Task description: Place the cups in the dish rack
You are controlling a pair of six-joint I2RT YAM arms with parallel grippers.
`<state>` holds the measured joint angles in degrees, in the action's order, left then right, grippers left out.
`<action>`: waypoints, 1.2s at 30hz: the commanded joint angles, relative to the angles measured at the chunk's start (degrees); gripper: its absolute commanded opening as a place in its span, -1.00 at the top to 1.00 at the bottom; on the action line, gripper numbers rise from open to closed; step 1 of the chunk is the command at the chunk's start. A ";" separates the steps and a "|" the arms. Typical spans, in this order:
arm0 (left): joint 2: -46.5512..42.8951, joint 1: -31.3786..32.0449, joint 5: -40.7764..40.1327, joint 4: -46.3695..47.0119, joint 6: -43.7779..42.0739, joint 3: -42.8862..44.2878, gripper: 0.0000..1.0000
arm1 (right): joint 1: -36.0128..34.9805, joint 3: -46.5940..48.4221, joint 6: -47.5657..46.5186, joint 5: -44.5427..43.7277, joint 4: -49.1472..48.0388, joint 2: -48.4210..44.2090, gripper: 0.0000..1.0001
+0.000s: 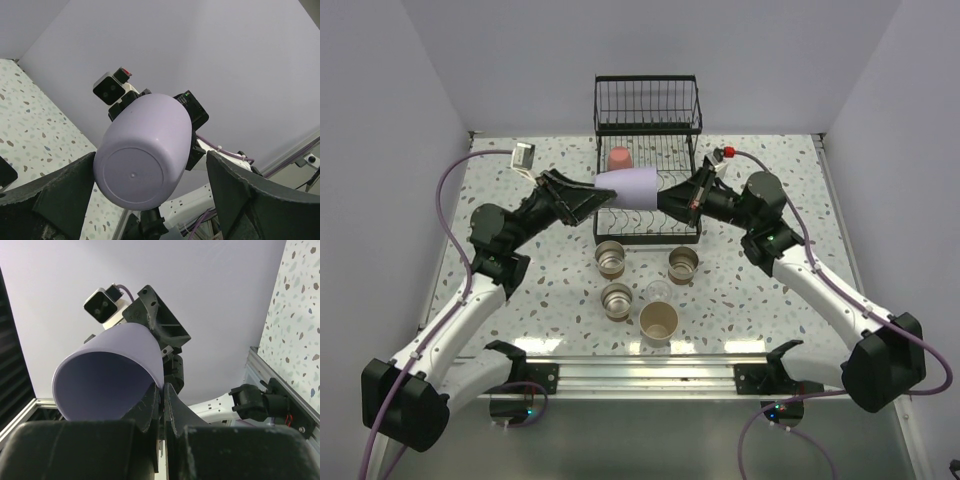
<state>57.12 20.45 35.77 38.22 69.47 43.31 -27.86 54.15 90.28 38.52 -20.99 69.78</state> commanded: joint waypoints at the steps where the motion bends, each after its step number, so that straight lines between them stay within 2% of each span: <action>1: -0.43 0.38 0.36 2.22 0.23 2.48 -0.82 | -0.27 -0.71 0.16 0.15 -3.18 -0.17 1.00; 5: -0.17 0.47 1.05 0.19 -0.56 3.45 -0.73 | -0.36 -1.85 0.24 -1.25 -3.52 -0.79 1.00; 9: -0.61 0.47 1.58 -1.21 -1.27 3.45 -0.72 | -0.27 -2.47 2.70 -1.70 -7.74 0.27 1.00; 12: -0.96 0.47 1.76 -1.65 -1.18 3.18 -0.71 | -0.27 -1.68 2.53 -1.78 -7.40 0.80 1.00; 15: -1.22 0.56 1.85 -1.74 -1.36 3.10 -0.57 | -0.36 -1.77 2.27 -2.05 -7.04 0.71 1.00; 16: -1.22 0.56 1.94 -1.74 -1.36 3.10 -0.34 | -0.27 -2.12 2.36 -2.14 -7.04 0.62 1.00; 18: -1.14 0.56 2.02 -1.74 -1.27 3.27 -0.09 | -0.27 -2.21 2.36 -2.05 -7.04 0.71 1.00; 19: -1.05 0.56 2.02 -1.92 -1.27 3.27 0.24 | -0.27 -2.29 2.18 -1.87 -7.04 0.80 1.00; 22: -0.79 0.56 2.02 -3.49 -1.71 4.06 0.67 | -0.36 -1.60 0.61 -1.43 -4.60 0.80 1.00; 23: -0.61 0.56 1.76 -4.20 -2.14 4.41 0.71 | -0.36 -1.33 -0.45 -1.26 -3.28 0.54 1.00; 27: -0.08 0.56 0.97 -9.81 -6.08 6.96 0.87 | -0.09 2.27 -10.71 -3.36 12.25 -2.01 -0.29; 28: 0.18 0.56 0.71 -14.00 -7.41 9.05 0.88 | 0.34 4.62 -15.96 -4.15 20.30 -2.45 -0.65; 30: 1.41 0.56 0.36 -17.63 -10.83 11.26 0.88 | 1.05 7.10 -21.09 -6.35 28.25 -3.33 -0.91; 31: 2.37 0.56 0.35 -20.70 -11.81 13.45 0.89 | 2.09 9.02 -25.03 -7.22 34.99 -3.68 -0.95; 33: 3.78 0.56 -0.52 -26.49 -15.74 16.00 0.89 | 4.37 10.44 -27.86 -8.99 42.57 -5.17 -0.96; 36: 8.17 0.47 -4.03 -35.28 -23.20 22.77 0.90 | 7.10 12.19 -32.43 -11.61 48.92 -7.72 -0.96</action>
<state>62.59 20.78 34.83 13.72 56.23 60.01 -23.14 62.39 67.26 31.55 13.78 65.93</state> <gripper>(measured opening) 0.626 0.978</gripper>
